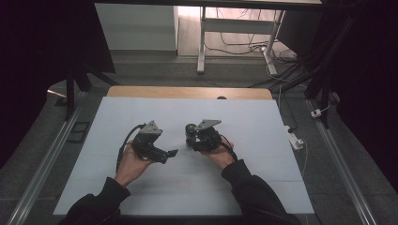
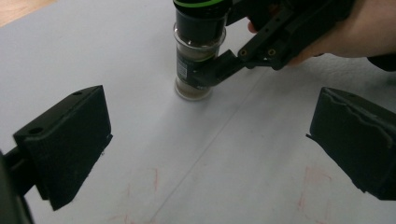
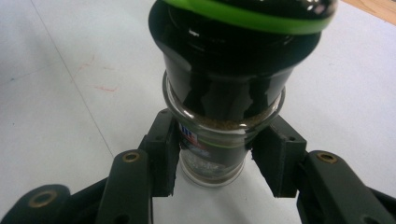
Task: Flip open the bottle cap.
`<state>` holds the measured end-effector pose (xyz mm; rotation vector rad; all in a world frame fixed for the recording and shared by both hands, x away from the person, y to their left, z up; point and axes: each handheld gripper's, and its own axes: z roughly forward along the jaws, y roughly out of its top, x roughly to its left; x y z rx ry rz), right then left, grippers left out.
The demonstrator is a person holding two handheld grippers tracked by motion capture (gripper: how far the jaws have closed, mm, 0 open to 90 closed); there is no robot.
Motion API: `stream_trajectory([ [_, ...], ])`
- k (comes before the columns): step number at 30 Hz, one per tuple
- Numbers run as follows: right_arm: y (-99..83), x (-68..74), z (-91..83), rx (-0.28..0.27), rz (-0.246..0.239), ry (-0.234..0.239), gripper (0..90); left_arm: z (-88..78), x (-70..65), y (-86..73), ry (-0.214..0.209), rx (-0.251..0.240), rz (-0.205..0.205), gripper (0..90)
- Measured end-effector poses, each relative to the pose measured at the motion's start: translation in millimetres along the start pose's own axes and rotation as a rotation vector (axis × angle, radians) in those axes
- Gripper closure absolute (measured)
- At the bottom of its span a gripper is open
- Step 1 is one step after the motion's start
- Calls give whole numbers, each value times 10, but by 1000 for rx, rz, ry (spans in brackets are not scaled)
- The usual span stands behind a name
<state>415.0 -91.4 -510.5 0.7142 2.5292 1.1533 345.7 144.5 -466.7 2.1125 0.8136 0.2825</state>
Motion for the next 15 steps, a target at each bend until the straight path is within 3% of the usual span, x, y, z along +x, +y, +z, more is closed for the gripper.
stream_trajectory([
  [4,-1,-2,0,0,-1,1,525,115,49,67,-20,-10,-12,0],
  [10,0,-2,0,0,-2,1,526,266,67,142,-18,5,7,8],
  [13,1,-2,0,1,-2,1,525,300,61,160,-10,10,28,62],
  [15,2,-2,-1,2,-3,2,526,330,63,178,-17,15,52,159],
])
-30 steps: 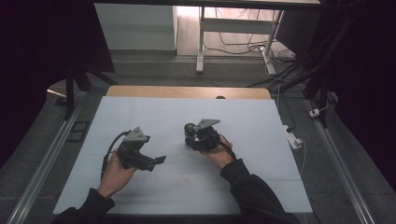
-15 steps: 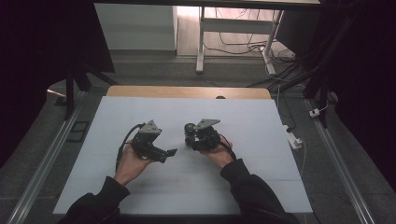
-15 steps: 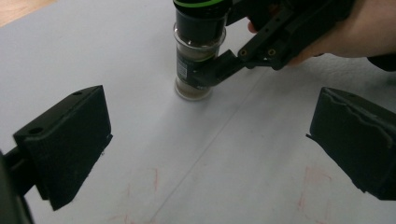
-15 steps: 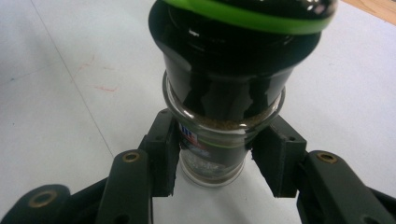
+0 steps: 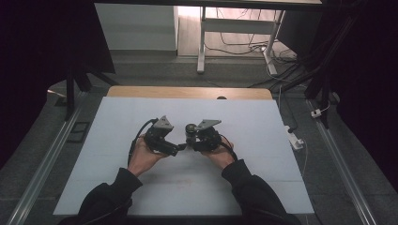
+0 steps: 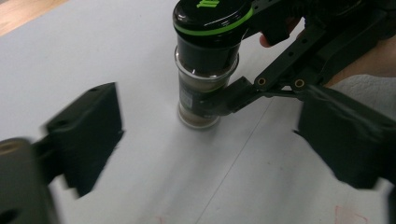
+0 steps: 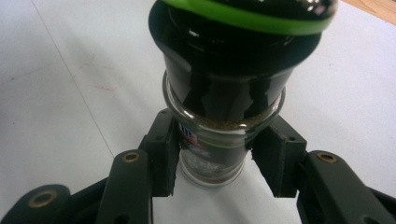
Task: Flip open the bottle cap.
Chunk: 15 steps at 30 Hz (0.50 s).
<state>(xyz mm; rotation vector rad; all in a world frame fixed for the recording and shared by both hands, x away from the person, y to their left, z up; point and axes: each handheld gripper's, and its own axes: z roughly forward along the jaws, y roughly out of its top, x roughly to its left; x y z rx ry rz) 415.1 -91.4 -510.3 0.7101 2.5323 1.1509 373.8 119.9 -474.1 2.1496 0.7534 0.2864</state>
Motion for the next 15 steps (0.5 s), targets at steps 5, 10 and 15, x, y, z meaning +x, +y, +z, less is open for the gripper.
stream_trajectory([
  [5,2,0,0,1,-1,0,526,24,2,22,1,8,9,465],
  [10,3,1,0,1,0,0,526,53,-7,51,-36,17,25,724],
  [15,2,0,0,2,-3,0,526,104,-29,80,-61,20,29,881],
])
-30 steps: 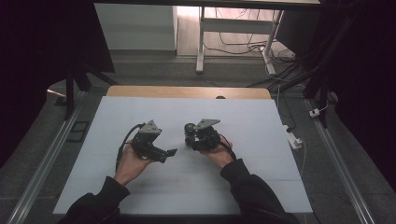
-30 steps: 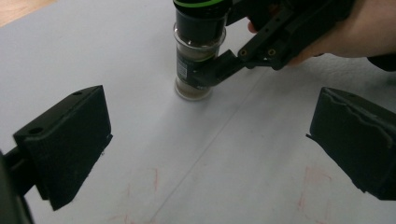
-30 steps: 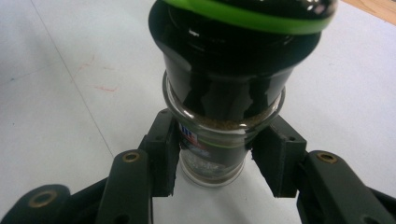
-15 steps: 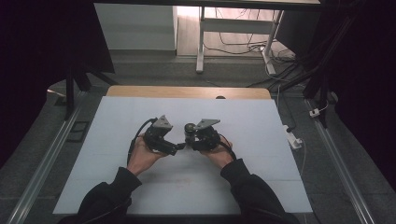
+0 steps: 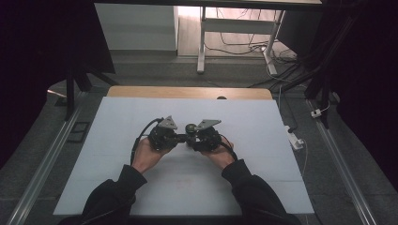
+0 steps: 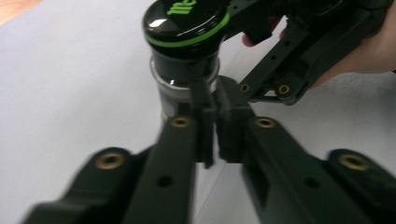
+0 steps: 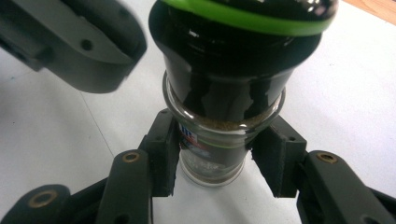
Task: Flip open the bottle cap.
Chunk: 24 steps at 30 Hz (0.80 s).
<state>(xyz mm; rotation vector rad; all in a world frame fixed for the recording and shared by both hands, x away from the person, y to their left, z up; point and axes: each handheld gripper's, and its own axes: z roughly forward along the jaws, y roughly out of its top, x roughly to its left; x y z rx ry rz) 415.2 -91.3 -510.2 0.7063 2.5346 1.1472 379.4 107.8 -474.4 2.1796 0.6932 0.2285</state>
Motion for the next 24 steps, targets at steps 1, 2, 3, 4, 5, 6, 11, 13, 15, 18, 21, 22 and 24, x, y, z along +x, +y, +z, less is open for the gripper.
stream_trajectory([
  [1,0,0,0,0,1,0,526,9,-1,7,1,3,3,882],
  [2,0,0,0,0,2,0,526,24,-5,12,0,0,-1,882],
  [3,0,1,0,-1,2,0,526,33,-4,20,0,6,2,883],
  [4,0,2,0,-1,3,0,526,45,-6,26,3,5,4,883],
  [5,1,2,0,-1,3,0,526,53,-7,31,3,7,1,883],
  [6,1,2,0,0,4,0,526,63,-9,35,0,6,-2,883],
  [11,0,-3,0,-1,9,2,526,71,-38,55,5,5,8,883],
  [13,0,-2,0,0,8,2,526,56,-44,70,5,-1,9,884],
  [15,0,-1,0,0,8,2,525,44,-50,86,4,-1,6,884],
  [18,0,-2,0,0,8,2,526,34,-59,96,5,1,7,884],
  [21,0,-3,0,0,10,3,526,16,-66,108,3,-2,9,884],
  [22,0,-2,0,0,10,3,526,7,-68,114,2,-5,10,884],
  [24,0,0,0,0,5,1,526,-12,-71,130,8,-18,-1,884],
])
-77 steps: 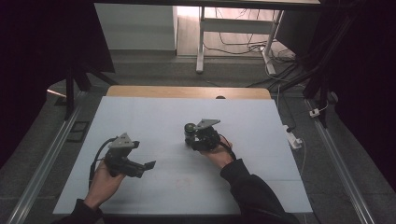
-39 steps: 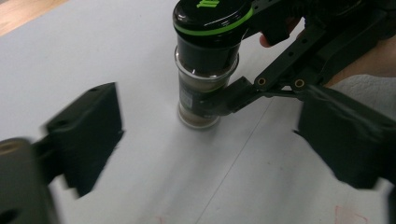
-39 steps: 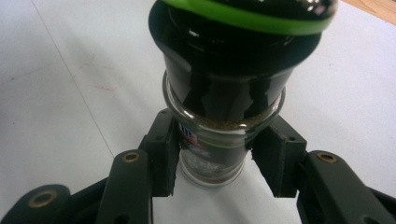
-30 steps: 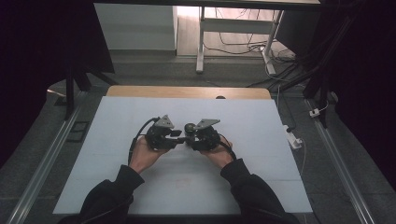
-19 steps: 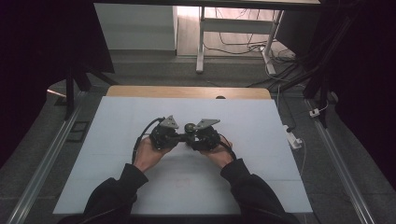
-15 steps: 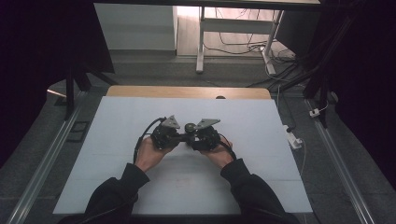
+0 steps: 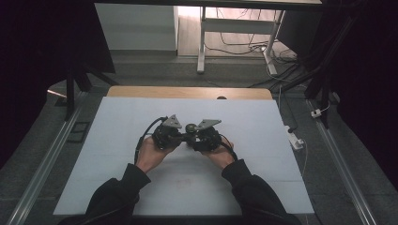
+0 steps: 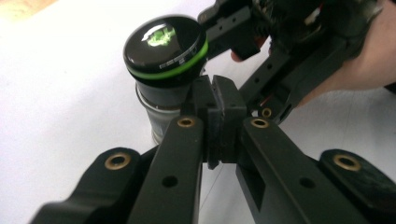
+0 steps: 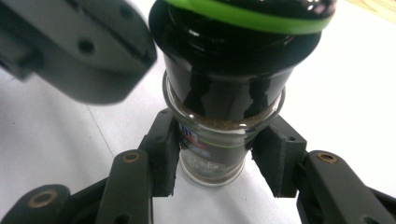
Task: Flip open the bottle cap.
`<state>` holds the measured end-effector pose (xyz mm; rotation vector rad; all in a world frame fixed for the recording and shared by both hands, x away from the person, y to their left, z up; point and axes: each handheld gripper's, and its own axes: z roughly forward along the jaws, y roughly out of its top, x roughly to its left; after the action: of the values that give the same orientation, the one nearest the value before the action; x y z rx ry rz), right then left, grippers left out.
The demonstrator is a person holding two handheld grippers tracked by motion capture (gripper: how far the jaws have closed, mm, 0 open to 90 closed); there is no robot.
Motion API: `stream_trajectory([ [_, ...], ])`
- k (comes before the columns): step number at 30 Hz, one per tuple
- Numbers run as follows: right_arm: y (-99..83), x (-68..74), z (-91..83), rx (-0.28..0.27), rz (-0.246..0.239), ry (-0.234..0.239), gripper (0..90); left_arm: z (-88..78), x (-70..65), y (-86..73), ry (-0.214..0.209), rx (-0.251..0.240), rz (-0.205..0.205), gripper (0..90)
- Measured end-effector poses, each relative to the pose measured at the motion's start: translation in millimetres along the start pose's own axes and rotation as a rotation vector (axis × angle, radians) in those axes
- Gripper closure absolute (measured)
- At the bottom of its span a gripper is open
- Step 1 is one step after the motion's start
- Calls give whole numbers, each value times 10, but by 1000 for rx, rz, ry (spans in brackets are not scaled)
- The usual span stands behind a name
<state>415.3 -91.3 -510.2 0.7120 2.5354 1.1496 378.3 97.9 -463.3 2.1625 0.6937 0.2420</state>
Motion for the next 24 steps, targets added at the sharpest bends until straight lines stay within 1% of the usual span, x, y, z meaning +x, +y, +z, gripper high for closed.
stream_trajectory([
  [5,0,0,0,0,1,-1,526,-24,32,26,-3,-2,-13,884],
  [9,1,0,0,2,3,-1,526,-25,36,31,-5,1,-13,884],
  [18,1,2,0,2,6,-3,527,-72,95,63,0,-24,-37,885],
  [19,0,1,1,0,5,-4,527,-82,123,69,-3,-33,-50,885],
  [21,0,-1,2,-1,7,-4,526,-89,147,76,-5,-37,-56,885],
  [24,-1,-1,3,-1,3,-4,527,-94,166,97,5,-41,-58,885],
])
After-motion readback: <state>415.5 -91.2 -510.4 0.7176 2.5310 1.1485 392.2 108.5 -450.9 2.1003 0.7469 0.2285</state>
